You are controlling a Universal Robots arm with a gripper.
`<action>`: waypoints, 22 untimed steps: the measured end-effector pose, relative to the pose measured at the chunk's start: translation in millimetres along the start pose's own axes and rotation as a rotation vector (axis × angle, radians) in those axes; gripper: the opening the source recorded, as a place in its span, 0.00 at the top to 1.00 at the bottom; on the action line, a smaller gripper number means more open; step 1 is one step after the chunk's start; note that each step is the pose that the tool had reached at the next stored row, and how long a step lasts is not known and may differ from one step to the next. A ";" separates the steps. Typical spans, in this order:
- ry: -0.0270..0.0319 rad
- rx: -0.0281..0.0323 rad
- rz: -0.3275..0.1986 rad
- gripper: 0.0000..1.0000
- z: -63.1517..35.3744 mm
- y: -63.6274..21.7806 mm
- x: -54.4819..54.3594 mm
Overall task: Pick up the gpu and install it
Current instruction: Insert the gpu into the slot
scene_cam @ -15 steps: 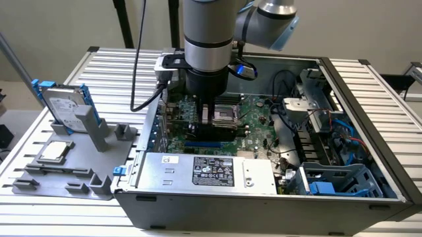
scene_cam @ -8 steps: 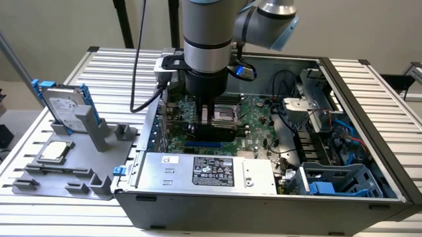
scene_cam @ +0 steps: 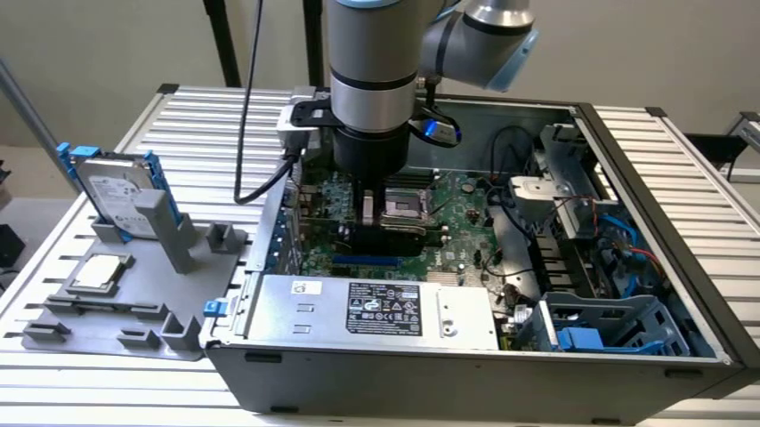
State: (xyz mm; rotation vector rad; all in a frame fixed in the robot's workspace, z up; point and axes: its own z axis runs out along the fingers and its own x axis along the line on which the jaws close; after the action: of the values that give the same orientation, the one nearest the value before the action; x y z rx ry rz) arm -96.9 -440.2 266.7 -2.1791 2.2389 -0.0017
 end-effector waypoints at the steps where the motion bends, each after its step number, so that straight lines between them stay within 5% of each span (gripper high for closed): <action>1: 0.0000 0.0000 -0.002 0.73 0.1 0.0 0.0; 22: -0.0001 -0.0002 -0.013 0.73 6.6 2.4 1.2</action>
State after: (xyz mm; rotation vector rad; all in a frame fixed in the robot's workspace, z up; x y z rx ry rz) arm -99.3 -441.3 260.1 -2.1934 2.2250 -0.0016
